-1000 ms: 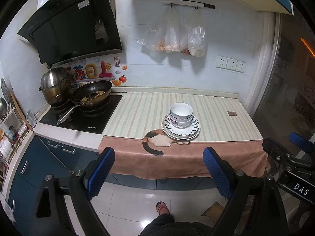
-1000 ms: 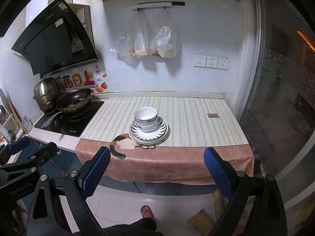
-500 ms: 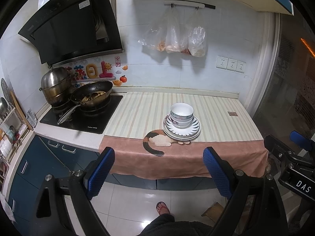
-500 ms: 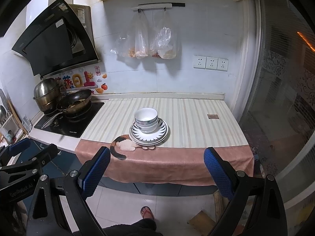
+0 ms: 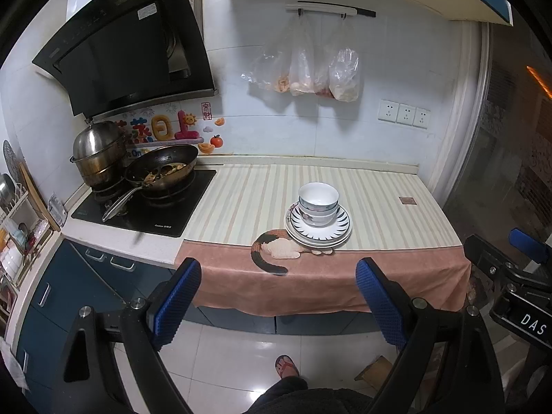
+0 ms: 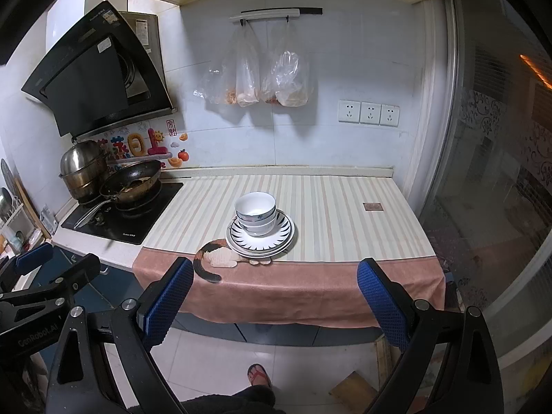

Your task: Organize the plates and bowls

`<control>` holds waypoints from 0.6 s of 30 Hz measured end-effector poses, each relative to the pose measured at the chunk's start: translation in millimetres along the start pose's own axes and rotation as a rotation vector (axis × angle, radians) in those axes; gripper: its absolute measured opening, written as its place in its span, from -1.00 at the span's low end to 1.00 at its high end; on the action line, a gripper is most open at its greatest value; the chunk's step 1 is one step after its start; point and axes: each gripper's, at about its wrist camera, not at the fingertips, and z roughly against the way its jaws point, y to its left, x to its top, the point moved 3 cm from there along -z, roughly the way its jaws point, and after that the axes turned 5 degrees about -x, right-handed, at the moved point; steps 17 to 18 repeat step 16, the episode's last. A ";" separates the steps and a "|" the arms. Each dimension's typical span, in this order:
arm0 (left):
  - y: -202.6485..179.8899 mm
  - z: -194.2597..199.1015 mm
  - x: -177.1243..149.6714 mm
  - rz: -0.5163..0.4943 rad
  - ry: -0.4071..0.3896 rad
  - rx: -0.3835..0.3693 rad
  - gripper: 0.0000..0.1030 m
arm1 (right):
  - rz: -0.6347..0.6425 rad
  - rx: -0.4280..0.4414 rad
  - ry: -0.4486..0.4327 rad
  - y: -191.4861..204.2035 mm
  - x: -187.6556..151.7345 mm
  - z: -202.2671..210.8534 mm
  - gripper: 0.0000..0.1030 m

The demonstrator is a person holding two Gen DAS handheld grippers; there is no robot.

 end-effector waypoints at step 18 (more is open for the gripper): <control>0.3 -0.5 -2.3 0.001 -0.003 -0.006 0.78 | 0.007 -0.009 0.003 1.0 -5.0 2.6 0.90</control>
